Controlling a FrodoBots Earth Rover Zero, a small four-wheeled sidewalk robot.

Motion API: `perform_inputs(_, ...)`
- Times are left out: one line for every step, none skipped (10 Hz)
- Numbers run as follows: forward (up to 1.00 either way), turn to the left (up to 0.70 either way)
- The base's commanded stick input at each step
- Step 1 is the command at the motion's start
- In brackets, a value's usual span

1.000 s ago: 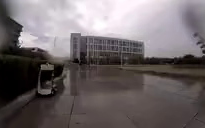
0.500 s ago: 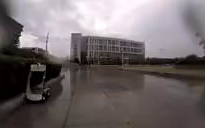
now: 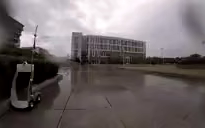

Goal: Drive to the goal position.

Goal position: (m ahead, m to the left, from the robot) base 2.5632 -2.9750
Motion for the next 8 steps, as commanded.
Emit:
perform_inputs(0.7, 0.0)
perform_inputs(0.7, 0.0)
perform_inputs(0.7, 0.0)
perform_inputs(0.7, 0.0)
perform_inputs(0.7, 0.0)
perform_inputs(0.7, 0.0)
perform_inputs(0.7, 0.0)
perform_inputs(0.7, 0.0)
